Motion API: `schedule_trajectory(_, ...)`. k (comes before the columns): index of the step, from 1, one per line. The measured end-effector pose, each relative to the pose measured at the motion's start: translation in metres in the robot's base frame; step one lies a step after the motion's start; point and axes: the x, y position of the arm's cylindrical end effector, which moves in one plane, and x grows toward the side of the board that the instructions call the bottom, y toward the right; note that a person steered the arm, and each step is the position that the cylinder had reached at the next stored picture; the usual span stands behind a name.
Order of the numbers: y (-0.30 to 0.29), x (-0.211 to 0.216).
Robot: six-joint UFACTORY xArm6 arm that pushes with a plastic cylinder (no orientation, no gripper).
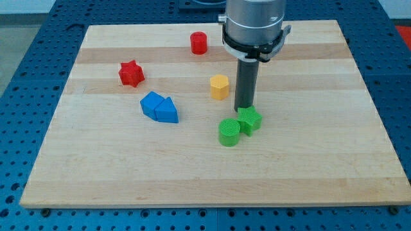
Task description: Nudge the yellow hexagon a bit left
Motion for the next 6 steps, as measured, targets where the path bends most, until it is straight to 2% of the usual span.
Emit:
schedule_trajectory(2, -0.009, -0.028)
schedule_trajectory(4, -0.024, -0.027)
schedule_trajectory(6, -0.068, -0.021)
